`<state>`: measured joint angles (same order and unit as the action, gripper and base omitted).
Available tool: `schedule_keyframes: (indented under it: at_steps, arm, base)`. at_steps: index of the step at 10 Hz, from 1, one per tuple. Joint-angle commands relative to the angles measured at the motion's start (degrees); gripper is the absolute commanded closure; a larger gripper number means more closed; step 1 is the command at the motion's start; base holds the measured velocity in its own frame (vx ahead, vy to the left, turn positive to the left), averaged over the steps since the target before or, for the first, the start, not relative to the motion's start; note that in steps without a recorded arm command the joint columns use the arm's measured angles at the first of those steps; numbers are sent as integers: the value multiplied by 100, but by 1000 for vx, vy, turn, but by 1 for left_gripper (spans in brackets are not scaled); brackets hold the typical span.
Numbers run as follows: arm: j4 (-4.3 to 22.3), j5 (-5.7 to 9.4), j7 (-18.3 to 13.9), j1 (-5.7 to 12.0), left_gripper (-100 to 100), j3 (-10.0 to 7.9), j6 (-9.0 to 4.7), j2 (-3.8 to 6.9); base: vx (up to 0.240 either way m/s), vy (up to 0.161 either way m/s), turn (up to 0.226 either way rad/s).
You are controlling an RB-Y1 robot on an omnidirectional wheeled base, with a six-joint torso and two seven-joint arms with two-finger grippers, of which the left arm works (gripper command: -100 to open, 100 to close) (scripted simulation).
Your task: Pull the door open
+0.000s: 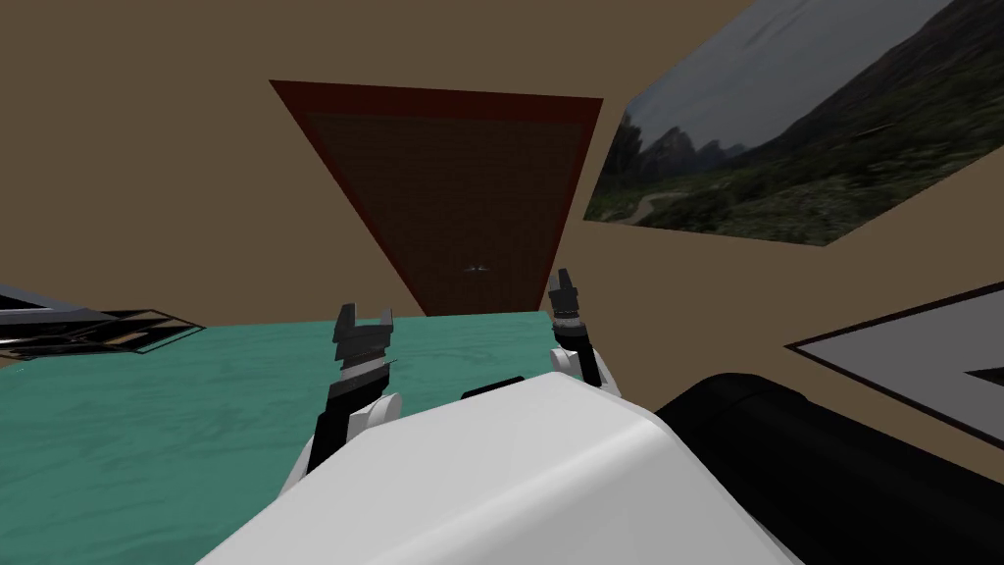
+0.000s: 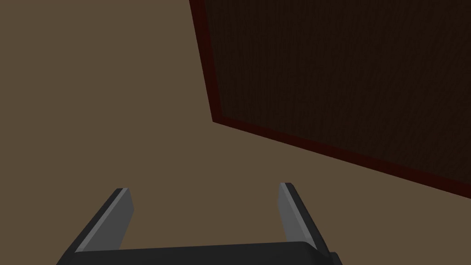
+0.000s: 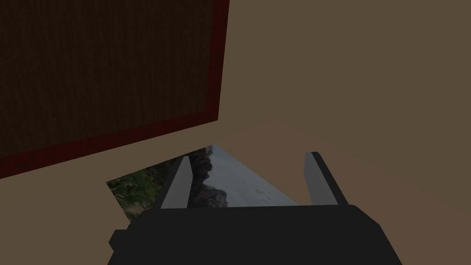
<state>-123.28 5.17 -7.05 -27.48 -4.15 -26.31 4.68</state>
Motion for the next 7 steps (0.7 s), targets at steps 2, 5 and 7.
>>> schedule_keyframes:
  at_steps: [2,5,7]
  arm:
    - [273,4,-25,72,-100,-13,-78,52]
    - [612,-1,-46,163,-100,-13,-170,101]
    - [956,-5,-67,256,-100,-14,-263,151]
  base:
    - [91,-19,-42]
    - [95,-8,-44]
    - [144,-19,-70]
